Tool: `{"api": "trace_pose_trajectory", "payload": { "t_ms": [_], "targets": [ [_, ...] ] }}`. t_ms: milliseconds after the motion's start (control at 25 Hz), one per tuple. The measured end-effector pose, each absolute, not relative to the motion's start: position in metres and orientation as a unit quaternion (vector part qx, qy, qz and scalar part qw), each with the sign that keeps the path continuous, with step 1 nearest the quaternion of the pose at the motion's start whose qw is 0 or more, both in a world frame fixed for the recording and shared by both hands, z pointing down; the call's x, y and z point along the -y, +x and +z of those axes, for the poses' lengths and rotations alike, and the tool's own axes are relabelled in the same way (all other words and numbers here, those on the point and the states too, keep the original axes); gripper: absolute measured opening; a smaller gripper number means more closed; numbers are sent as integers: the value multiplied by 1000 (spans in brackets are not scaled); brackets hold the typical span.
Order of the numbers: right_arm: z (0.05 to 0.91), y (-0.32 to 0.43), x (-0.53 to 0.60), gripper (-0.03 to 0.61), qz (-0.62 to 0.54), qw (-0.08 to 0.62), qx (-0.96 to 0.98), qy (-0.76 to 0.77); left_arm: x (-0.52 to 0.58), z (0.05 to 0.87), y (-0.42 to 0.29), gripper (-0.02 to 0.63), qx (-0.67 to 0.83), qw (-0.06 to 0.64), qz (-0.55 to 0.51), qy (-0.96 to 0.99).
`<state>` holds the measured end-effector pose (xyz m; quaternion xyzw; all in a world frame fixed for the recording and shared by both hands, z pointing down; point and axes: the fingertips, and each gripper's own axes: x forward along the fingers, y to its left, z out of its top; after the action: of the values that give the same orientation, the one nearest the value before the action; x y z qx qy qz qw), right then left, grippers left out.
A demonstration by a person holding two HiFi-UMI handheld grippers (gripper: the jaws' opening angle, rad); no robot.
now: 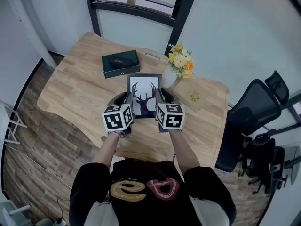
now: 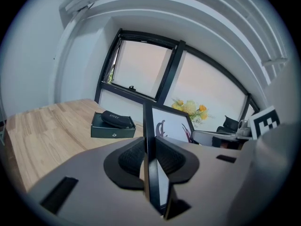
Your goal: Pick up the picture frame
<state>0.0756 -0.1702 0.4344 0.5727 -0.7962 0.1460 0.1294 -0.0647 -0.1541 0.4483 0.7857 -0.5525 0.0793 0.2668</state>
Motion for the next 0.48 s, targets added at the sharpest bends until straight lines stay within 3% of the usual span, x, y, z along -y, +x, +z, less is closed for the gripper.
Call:
{"api": "trace_pose_trajectory", "payload": {
  "t_ms": [480],
  "targets": [
    [388, 77, 153, 72, 111, 85, 809, 571, 138, 397, -63, 83, 557, 196, 54, 805]
  ]
}}
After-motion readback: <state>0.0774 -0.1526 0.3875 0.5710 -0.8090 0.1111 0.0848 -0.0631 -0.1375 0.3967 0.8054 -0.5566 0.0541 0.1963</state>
